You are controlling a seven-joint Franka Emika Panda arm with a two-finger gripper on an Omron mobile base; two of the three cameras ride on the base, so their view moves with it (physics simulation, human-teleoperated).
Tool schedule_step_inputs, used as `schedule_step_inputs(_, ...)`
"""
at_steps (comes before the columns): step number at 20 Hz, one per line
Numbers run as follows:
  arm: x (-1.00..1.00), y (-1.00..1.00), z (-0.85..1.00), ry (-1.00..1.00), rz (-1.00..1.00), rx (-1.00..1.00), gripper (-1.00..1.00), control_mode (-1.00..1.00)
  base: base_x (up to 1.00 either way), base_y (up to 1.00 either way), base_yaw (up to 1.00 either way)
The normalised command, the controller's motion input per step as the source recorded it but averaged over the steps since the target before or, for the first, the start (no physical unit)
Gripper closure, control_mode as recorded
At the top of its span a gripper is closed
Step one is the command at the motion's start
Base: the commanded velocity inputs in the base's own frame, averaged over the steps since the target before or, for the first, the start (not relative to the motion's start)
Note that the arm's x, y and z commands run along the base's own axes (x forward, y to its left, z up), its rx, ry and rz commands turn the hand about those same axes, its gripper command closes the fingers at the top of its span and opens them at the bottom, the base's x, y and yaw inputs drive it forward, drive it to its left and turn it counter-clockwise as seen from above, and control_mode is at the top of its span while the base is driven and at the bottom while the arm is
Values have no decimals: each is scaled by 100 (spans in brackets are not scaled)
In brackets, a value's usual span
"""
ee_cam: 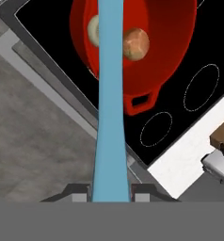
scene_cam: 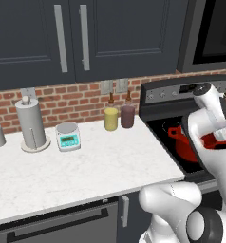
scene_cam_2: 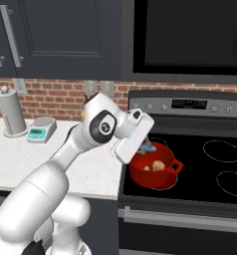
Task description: Put the onion and mushroom in the pot. Retrieve the spatula and lightly stir the vegetables in the pot.
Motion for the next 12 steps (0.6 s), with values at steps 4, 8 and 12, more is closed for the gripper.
schedule_step_inputs(4,22,0,0,0,11,-18,100,-100,0,0,0)
schedule_step_inputs(8,30,0,0,0,19,-20,100,-100,0,0,0)
schedule_step_inputs(12,28,-17,0,6,28,-13,100,-100,0,0,0)
